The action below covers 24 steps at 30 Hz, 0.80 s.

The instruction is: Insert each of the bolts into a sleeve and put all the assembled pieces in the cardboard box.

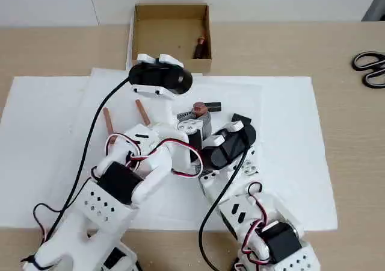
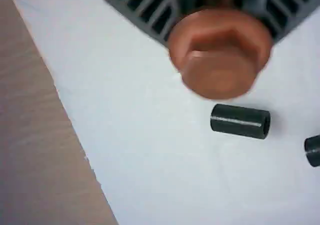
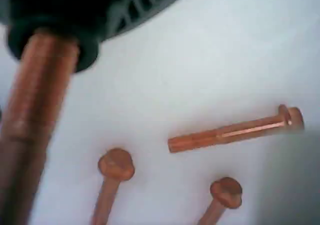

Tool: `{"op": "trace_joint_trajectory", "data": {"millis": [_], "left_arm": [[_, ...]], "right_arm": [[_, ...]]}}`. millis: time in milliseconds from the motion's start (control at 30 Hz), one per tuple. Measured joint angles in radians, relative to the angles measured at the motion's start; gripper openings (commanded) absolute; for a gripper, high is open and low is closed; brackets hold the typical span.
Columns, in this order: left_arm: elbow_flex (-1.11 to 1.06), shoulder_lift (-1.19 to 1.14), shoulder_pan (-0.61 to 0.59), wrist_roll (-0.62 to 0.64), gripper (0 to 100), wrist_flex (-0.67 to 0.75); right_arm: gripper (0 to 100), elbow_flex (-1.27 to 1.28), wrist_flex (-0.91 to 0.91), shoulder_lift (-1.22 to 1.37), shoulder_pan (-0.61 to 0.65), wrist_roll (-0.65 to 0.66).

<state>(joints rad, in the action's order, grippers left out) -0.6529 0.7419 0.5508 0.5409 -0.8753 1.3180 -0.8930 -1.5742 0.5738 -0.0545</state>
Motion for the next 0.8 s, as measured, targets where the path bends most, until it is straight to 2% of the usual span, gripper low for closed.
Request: {"op": "trace_joint_trajectory", "data": {"millis": [300,467,800], "left_arm": [[-0.055,0.009,0.017,-0.017,1,0.002],[-0.058,0.011,0.061,-0.037,1,-0.049],[-0.061,0.011,0.077,-0.058,1,-0.167]], "right_arm": [[0.3,0.005,0.000,0.002,0.002,0.000],[0.3,0.005,0.000,0.002,-0.003,-0.002],[0.3,0.003,0.000,0.002,0.003,-0.003]]}}
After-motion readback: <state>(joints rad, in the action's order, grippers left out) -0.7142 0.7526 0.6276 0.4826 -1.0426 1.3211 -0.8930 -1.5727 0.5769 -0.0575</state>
